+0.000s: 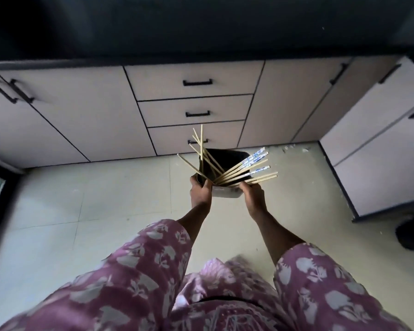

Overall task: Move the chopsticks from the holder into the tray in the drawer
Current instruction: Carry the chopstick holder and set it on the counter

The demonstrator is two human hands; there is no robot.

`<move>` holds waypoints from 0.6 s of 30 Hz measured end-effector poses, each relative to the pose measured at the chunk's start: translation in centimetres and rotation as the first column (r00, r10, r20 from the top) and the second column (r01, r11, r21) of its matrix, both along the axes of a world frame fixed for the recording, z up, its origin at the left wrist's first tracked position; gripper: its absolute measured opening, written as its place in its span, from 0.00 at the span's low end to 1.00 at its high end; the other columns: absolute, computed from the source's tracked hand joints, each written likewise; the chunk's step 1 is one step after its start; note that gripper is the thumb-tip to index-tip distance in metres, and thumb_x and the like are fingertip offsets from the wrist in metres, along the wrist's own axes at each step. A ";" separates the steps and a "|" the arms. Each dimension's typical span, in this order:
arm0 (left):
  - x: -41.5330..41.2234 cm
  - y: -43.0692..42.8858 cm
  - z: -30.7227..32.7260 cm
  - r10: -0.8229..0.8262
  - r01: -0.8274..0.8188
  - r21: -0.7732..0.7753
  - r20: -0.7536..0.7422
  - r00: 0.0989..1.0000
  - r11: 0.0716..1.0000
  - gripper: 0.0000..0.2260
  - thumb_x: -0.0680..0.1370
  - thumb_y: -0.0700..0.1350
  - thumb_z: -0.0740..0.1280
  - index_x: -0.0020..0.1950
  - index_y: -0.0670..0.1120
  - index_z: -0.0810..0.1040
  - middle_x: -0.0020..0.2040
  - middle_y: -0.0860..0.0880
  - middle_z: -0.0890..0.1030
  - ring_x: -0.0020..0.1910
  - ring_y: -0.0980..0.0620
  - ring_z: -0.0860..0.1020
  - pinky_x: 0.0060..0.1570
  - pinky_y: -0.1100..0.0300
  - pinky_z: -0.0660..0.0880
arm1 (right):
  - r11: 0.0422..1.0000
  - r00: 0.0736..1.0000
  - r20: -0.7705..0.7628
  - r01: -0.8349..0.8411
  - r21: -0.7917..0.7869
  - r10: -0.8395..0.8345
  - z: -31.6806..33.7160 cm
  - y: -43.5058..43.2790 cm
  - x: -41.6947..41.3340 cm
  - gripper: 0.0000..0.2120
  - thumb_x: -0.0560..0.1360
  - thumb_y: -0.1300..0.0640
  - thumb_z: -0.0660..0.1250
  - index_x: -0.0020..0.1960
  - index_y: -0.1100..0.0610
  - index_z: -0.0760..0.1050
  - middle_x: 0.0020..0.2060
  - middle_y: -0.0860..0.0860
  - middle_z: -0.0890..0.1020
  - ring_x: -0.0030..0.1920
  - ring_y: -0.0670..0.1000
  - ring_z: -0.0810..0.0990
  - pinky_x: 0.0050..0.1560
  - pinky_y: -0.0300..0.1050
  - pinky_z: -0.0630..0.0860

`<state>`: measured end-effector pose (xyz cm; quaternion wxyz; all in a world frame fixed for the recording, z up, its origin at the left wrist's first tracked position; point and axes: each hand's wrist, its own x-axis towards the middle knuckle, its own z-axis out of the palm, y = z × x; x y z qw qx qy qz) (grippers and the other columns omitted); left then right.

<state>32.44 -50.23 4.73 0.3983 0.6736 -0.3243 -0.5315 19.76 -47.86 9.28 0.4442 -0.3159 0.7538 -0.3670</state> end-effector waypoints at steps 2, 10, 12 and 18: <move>0.4 -3.4 1.1 0.048 -0.048 -0.046 -0.015 0.999 0.998 0.14 0.78 0.44 0.62 0.62 0.42 0.68 0.55 0.35 0.79 0.56 0.34 0.76 0.55 0.46 0.74 | 0.999 0.999 -0.038 -0.031 -0.017 0.031 1.2 -3.9 0.5 0.11 0.75 0.59 0.62 0.35 0.62 0.70 0.31 0.54 0.73 0.35 0.53 0.68 0.34 0.46 0.63; 0.6 -18.5 5.7 0.170 -0.183 -0.167 -0.086 0.982 0.969 0.23 0.69 0.52 0.62 0.60 0.41 0.68 0.56 0.31 0.77 0.56 0.30 0.75 0.53 0.38 0.74 | 0.984 0.983 -0.149 -0.130 -0.121 0.111 4.7 -19.7 1.2 0.16 0.75 0.55 0.62 0.30 0.59 0.67 0.29 0.54 0.73 0.35 0.55 0.69 0.37 0.46 0.64; 0.5 -23.9 7.8 0.190 -0.200 -0.195 -0.067 0.979 0.960 0.23 0.70 0.52 0.62 0.61 0.41 0.69 0.56 0.33 0.78 0.56 0.32 0.76 0.53 0.41 0.74 | 0.969 0.974 -0.167 -0.181 -0.165 0.154 6.5 -25.4 1.0 0.16 0.75 0.54 0.62 0.32 0.62 0.69 0.28 0.53 0.73 0.35 0.56 0.70 0.35 0.45 0.63; 0.7 -38.2 13.9 0.172 -0.178 -0.299 -0.047 0.984 0.937 0.18 0.79 0.48 0.61 0.67 0.42 0.67 0.59 0.41 0.77 0.58 0.41 0.76 0.59 0.48 0.73 | 0.927 0.960 -0.171 -0.260 -0.269 0.220 12.3 -39.6 0.4 0.17 0.76 0.54 0.63 0.30 0.56 0.69 0.26 0.49 0.72 0.28 0.48 0.69 0.28 0.43 0.62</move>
